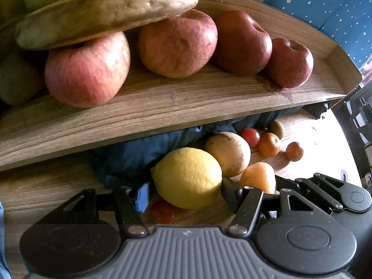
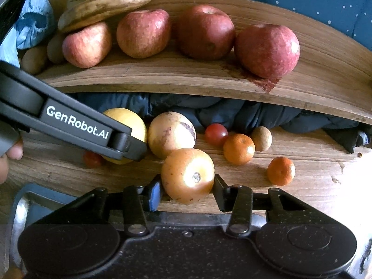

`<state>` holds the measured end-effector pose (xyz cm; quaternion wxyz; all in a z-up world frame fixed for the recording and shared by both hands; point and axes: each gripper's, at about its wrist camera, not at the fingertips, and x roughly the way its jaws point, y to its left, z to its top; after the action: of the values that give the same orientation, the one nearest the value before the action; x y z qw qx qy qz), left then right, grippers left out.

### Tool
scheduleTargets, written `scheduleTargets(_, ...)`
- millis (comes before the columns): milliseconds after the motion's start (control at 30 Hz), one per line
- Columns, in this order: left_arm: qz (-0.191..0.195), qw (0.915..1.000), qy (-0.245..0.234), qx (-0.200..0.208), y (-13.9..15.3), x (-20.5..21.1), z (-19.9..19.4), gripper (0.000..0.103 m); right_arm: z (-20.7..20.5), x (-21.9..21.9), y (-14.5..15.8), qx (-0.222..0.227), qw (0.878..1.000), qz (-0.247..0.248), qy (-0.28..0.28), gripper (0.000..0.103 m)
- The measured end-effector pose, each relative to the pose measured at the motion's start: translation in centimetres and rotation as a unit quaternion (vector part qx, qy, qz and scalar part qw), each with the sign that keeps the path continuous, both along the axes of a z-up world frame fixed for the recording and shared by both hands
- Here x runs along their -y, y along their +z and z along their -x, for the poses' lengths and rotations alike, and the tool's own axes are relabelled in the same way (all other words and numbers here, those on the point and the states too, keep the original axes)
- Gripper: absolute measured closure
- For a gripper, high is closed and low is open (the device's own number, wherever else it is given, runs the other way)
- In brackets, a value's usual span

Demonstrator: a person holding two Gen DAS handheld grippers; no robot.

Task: Organize fruits
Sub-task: 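Close the left tool on the lemon while the right tool grasps the orange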

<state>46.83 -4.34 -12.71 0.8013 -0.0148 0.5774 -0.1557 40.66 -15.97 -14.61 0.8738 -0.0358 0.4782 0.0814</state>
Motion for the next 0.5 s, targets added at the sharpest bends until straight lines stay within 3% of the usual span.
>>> scheduleTargets(500, 0.006, 0.9999, -0.009, 0.000, 0.00, 0.19, 0.40, 0.037, 0.12, 0.60, 0.26, -0.002, 1.000, 0.000, 0.005, 0.055)
